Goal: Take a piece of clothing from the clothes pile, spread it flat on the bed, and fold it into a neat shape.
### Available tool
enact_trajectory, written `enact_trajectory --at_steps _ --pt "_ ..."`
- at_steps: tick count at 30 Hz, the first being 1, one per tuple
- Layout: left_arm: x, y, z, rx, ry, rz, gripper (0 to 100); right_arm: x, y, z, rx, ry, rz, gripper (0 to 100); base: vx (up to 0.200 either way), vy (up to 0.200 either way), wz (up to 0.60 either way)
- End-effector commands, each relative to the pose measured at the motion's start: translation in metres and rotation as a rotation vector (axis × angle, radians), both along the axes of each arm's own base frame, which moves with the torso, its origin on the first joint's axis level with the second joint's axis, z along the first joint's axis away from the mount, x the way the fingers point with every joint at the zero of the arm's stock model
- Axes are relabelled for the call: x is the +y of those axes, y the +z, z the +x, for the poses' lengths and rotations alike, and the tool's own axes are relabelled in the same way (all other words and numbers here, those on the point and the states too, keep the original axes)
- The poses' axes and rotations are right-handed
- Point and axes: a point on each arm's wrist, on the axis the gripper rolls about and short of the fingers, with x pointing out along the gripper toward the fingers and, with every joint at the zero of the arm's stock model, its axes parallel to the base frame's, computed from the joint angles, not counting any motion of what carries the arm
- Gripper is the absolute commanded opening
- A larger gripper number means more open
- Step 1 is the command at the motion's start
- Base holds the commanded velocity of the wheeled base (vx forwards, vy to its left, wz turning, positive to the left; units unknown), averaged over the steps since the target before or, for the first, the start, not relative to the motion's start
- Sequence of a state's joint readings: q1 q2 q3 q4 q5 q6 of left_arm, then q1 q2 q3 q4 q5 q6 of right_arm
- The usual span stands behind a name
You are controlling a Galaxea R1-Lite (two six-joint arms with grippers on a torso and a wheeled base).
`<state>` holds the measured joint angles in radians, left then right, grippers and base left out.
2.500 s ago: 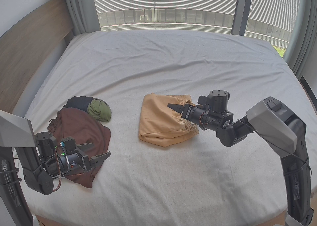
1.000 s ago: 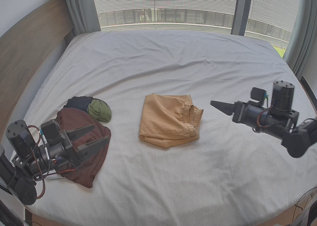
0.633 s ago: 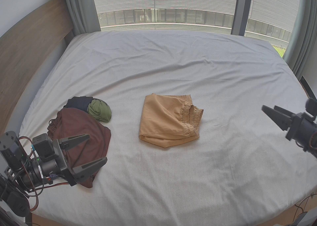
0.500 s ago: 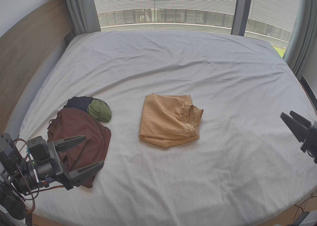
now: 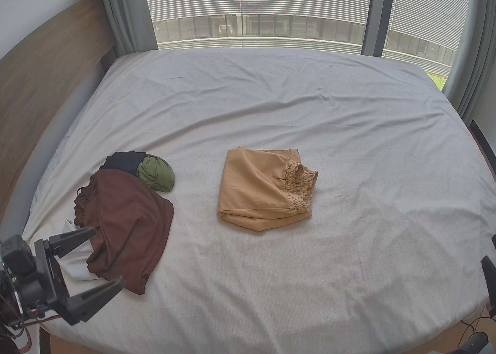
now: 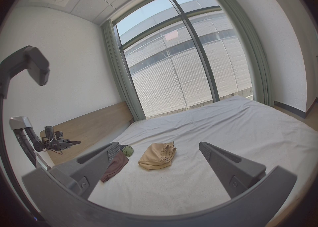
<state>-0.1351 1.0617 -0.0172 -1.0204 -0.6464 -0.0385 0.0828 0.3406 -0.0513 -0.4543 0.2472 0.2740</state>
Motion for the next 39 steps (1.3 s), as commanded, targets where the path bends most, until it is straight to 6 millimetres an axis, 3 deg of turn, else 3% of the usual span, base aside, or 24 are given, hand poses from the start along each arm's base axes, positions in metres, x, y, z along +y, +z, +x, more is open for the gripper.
enact_trajectory --at_steps 1,9,16,20,24,28,32,39 --pt "0.009 -0.002 -0.058 -0.113 0.024 -0.008 100 -0.002 -0.026 -0.029 -0.114 -0.042 -0.008 100 0.0 0.0 0.0" --pt "0.014 -0.025 -0.103 -0.147 0.05 -0.011 100 0.0 -0.038 -0.033 -0.096 -0.084 -0.017 100 0.0 0.0 0.0" --pt "0.019 -0.038 -0.121 -0.191 0.19 -0.063 100 0.0 -0.045 -0.031 -0.032 -0.083 -0.027 100 0.0 0.0 0.0" --pt "0.019 -0.04 -0.124 -0.221 0.304 -0.069 100 -0.001 -0.057 -0.03 0.061 -0.113 -0.111 100 0.0 0.0 0.0" --pt "0.018 -0.044 -0.127 -0.24 0.402 -0.059 100 -0.003 -0.057 -0.029 0.063 -0.234 -0.134 100 0.0 0.0 0.0" --pt "0.023 -0.05 -0.124 -0.186 0.607 -0.049 100 -0.006 -0.057 -0.029 0.072 -0.373 -0.142 100 0.0 0.0 0.0" --pt "0.024 -0.062 -0.123 -0.078 0.68 0.015 100 -0.007 -0.057 -0.029 0.072 -0.386 -0.147 100 0.0 0.0 0.0" --pt "0.028 -0.063 -0.122 -0.068 0.835 0.021 100 -0.007 -0.058 -0.029 0.085 -0.409 -0.173 100 0.0 0.0 0.0"
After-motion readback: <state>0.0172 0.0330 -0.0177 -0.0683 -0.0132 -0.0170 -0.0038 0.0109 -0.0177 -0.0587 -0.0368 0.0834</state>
